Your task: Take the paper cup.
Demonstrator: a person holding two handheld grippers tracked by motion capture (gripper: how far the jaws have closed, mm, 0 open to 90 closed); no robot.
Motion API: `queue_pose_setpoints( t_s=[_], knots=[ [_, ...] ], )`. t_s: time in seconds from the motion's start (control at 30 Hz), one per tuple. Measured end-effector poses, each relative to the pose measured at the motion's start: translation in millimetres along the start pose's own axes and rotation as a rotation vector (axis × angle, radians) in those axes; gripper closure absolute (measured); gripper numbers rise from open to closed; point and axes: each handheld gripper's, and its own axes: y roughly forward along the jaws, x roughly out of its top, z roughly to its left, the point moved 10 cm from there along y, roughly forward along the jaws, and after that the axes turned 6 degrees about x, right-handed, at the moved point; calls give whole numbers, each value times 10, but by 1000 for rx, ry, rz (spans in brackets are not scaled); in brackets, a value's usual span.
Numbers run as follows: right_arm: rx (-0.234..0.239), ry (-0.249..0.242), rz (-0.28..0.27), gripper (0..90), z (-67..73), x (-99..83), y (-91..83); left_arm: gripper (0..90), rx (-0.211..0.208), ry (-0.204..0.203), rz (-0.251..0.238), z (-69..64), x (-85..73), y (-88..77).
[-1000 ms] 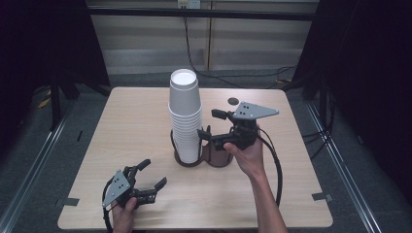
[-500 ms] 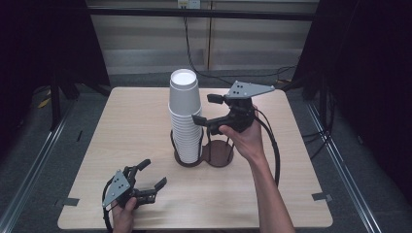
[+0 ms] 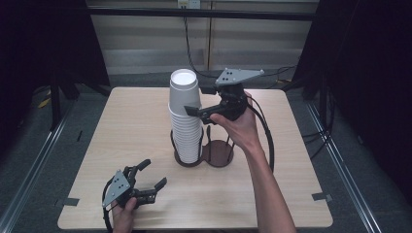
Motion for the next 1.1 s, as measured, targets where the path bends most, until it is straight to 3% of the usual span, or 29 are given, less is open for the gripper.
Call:
queue_pose_setpoints(
  t_s=[0.17,0.6,1.1],
  knots=[
    [0,1,5,163,-77,125,63,156,1,0,1,1,-1,0],
    [0,4,37,131,-104,170,291,156,-3,-8,0,-7,0,1],
    [-8,-5,52,178,-122,213,345,156,0,1,0,0,0,0]
  ],
)
